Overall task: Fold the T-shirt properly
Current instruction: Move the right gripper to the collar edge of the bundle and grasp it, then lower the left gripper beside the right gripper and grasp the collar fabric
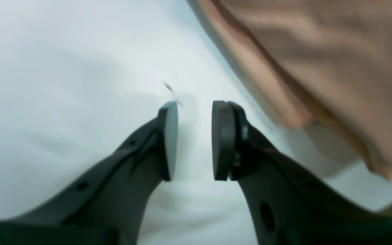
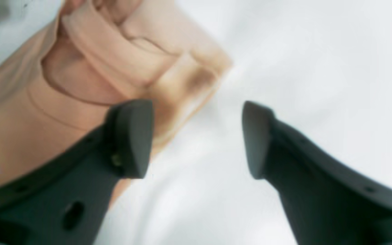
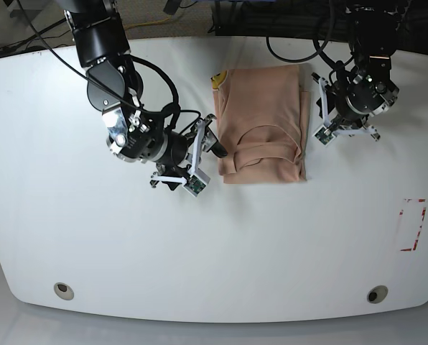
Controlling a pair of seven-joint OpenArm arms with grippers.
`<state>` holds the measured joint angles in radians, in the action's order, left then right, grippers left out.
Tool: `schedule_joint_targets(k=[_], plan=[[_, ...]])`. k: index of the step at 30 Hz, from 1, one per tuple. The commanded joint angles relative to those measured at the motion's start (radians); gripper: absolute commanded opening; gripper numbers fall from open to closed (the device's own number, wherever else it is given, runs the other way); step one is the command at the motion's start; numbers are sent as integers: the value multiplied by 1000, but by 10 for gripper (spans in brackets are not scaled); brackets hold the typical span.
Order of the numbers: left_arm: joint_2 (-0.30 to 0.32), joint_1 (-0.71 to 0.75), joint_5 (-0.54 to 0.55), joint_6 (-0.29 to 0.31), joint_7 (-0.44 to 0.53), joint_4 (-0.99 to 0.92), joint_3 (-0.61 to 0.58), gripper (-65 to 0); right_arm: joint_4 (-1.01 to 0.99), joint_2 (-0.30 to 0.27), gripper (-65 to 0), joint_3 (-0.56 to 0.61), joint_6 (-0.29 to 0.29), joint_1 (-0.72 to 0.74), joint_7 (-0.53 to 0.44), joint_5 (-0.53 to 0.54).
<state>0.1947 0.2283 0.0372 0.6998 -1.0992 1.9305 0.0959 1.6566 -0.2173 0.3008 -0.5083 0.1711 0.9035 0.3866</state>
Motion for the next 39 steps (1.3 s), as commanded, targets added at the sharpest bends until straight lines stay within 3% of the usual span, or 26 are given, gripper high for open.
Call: schedule_joint_targets(k=[1,5,9,18,22,29,31,33,39], plan=[[5,10,2,-2,20,20,3,-492,-60,0,-233,-5,-28,57,-13,78],[2,44,3,-2,20,24,3,-492,-194,0,-235,-5,-76,121,-14,226],[-7,58,3,-2,20,24,9,-492,-312,0,-235,-5,-83,170,-19,334],[-10,69,3,-2,21,24,46,-492,-413,42,-249,-1,-85,201,-42,352],[-10,67,3,-2,21,24,46,-492,-413,74,-363,-1,-85,192,-39,352],[-13,13,3,-2,20,24,52,-486,-407,80,-602,-2,-85,170,-40,352],[-47,-27,2,-2,8,24,75,-482,-407,80,-650,-2,-85,169,-40,352],[-70,-62,2,-2,-23,20,98,-450,-407,80,-650,-2,-85,163,-40,352],[-128,-198,7,-2,-103,17,123,-215,-361,75,-650,-2,-85,153,-44,351]])
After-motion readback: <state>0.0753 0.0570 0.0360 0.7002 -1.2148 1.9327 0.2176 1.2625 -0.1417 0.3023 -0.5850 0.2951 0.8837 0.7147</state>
